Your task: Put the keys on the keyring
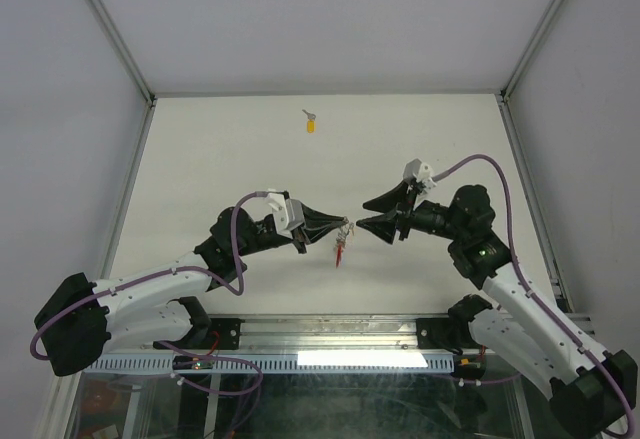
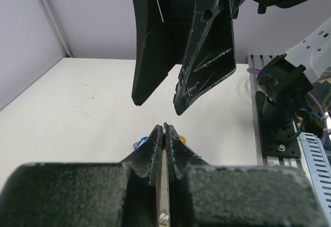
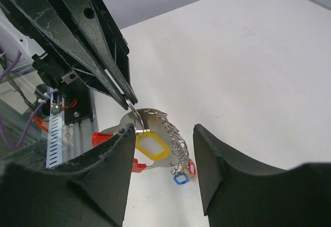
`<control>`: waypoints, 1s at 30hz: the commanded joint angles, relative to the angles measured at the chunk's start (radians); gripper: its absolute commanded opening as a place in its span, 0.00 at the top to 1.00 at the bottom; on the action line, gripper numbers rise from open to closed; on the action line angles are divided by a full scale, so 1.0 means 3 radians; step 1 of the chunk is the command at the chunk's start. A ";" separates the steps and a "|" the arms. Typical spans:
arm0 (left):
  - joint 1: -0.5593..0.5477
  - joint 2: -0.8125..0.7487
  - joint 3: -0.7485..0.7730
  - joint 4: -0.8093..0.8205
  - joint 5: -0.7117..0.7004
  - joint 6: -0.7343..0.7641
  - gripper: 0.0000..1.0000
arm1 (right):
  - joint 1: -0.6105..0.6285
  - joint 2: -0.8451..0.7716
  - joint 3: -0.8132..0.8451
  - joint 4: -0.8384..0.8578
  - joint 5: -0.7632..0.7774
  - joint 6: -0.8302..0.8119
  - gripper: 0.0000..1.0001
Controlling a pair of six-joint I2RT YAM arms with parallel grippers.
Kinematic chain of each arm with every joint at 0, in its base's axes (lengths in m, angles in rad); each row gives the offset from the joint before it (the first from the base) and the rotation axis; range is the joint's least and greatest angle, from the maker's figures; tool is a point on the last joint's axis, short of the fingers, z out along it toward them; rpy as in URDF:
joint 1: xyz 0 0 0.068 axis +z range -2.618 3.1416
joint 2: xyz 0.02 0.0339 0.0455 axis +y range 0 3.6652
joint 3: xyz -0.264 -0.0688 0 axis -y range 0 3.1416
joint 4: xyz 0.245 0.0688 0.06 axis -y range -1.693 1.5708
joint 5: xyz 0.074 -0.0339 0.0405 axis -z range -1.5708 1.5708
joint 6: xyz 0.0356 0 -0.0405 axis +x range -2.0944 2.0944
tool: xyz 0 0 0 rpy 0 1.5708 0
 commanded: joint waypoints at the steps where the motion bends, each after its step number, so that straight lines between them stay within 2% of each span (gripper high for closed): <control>1: 0.0024 -0.0076 0.0101 0.0308 0.0017 -0.0078 1.00 | 0.0074 -0.0150 -0.0191 0.0604 0.0081 -0.0317 0.50; 5: 0.0025 -0.0068 0.0101 0.0327 0.0023 -0.0090 1.00 | 0.0197 -0.0183 -0.0389 0.1079 -0.0005 -0.0439 0.57; 9: 0.0025 -0.0063 0.0106 0.0324 0.0044 -0.0092 1.00 | 0.0308 -0.0161 -0.0365 0.1026 0.0001 -0.0605 0.63; 30: 0.0025 -0.0066 0.0108 0.0321 0.0171 -0.0106 1.00 | 0.0540 0.0093 -0.0287 0.1045 0.0107 -0.0708 0.70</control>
